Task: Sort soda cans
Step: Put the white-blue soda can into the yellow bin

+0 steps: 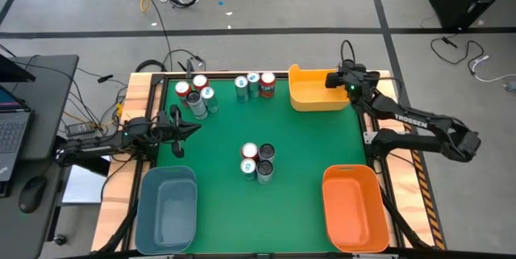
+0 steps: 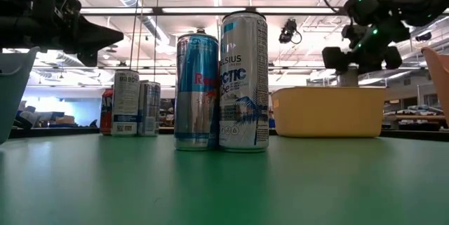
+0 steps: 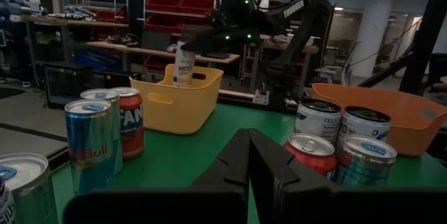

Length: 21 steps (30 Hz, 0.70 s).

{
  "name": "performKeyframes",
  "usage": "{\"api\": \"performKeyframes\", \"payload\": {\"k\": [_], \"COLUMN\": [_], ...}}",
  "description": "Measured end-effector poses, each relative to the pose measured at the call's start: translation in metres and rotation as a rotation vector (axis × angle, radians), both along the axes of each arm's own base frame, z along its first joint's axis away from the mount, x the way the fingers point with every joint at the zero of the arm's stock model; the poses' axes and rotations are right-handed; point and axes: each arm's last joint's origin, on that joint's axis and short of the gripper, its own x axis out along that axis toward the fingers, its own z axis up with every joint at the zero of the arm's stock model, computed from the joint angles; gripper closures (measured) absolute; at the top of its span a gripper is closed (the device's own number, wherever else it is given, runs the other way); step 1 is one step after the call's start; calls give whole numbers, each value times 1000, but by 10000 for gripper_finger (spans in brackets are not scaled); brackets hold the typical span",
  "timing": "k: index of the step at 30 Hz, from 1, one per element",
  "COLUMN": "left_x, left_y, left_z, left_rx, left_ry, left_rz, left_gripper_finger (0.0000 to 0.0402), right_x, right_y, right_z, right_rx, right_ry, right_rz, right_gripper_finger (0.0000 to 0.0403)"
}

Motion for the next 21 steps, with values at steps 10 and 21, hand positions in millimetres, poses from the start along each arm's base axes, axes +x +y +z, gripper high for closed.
{"api": "performKeyframes", "payload": {"k": [10,21], "left_x": [0,0], "left_y": [0,0], "left_z": [0,-1], "left_rx": [0,-1], "left_ry": [4,8], "left_rz": [12,12], "left_gripper_finger": [392,392], "right_x": [3,23], "right_y": [-1,-4], "right_z": [-1,4], "right_rx": [-20,-27], "right_ry": [-15,-87], "right_rz": [-30,103], "right_gripper_finger": [161,160]}}
